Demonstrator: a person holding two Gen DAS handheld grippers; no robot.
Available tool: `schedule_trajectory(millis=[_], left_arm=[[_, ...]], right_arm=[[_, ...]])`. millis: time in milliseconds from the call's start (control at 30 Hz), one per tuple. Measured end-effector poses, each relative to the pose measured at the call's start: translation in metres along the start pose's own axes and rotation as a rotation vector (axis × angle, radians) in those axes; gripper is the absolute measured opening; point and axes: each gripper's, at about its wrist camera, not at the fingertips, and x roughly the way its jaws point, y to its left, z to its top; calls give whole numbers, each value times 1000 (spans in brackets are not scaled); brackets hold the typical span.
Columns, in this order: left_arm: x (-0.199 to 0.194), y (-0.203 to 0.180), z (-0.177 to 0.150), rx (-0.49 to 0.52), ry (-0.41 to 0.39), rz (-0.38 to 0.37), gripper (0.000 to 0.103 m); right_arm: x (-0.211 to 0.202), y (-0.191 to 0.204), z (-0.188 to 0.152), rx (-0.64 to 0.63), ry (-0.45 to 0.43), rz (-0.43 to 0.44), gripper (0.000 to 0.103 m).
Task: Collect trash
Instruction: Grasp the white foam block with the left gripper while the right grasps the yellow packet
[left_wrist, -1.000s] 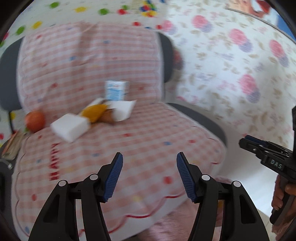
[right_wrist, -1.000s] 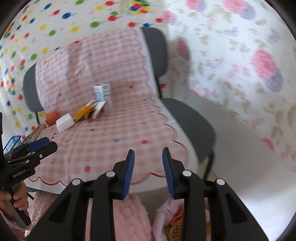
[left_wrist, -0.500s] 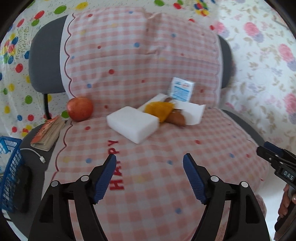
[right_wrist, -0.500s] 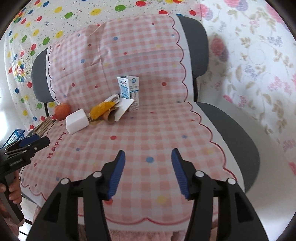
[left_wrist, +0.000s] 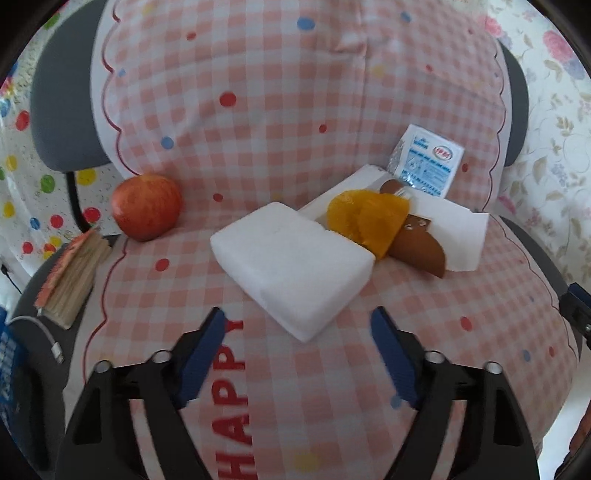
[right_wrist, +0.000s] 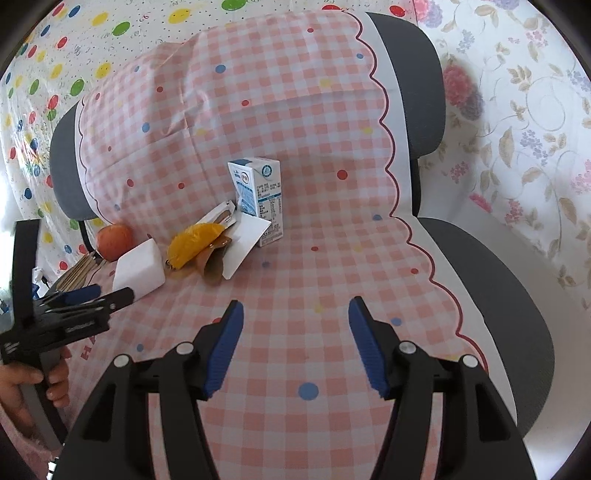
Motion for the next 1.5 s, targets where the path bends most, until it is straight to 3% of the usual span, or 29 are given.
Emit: schedule_trajectory(millis=[100, 133, 167, 267, 700, 800, 967, 1433, 1500], left_arm=[[14, 4, 6, -3, 41, -41, 61], [17, 5, 7, -7, 51, -58, 50], [19, 6, 7, -9, 58, -69, 46], [5, 3, 6, 22, -1, -51, 40], [-60, 44, -28, -24, -137, 11, 42], [-63, 56, -28, -34, -134, 16, 42], [-59, 72, -24, -55, -130, 14, 43], [-42, 86, -9, -71, -122, -27, 43], [-41, 87, -10, -73, -117, -27, 43]], right_arm=[[3, 0, 1, -1, 6, 2, 59], [3, 0, 2, -3, 9, 3, 59], [4, 1, 3, -5, 11, 2, 59], [2, 6, 5, -16, 12, 5, 59], [20, 75, 18, -128, 17, 62, 58], [38, 100, 29, -170, 21, 76, 47], [77, 130, 40, -227, 59, 59, 44], [166, 120, 77, -161, 195, -52, 43], [168, 117, 76, -160, 195, -51, 29]])
